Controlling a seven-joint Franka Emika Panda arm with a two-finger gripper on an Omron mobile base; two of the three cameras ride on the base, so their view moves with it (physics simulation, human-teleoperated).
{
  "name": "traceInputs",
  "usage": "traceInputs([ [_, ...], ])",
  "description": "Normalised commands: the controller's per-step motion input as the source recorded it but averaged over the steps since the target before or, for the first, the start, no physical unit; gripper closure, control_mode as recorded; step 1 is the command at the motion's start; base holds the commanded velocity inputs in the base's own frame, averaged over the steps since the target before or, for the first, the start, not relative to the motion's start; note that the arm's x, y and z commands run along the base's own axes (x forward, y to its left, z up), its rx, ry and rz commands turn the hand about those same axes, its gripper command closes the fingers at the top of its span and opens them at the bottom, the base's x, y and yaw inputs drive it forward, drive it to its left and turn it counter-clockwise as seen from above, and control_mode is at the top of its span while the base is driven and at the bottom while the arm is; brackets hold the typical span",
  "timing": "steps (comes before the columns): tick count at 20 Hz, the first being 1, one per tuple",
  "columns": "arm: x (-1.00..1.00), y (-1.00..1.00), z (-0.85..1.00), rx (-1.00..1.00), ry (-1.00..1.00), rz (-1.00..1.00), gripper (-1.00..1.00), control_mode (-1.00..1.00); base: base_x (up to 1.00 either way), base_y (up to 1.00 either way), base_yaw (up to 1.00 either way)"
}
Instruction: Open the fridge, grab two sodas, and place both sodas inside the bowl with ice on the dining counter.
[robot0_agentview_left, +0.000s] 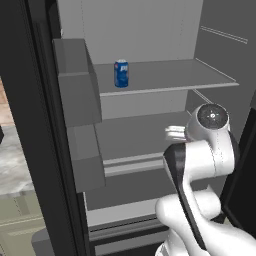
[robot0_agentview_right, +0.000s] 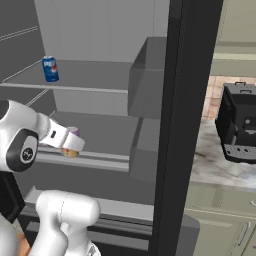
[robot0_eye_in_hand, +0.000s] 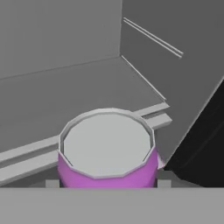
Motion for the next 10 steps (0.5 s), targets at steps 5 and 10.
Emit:
traceInputs([
  [5, -0.99, 0.00, 0.07, 0.03, -0.07, -0.04, 1.00, -1.00, 0.00, 0.00, 0.00],
  [10, -1.00, -0.01, 0.03, 0.02, -0.12, -0.03, 1.00, -1.00, 0.00, 0.00, 0.00],
])
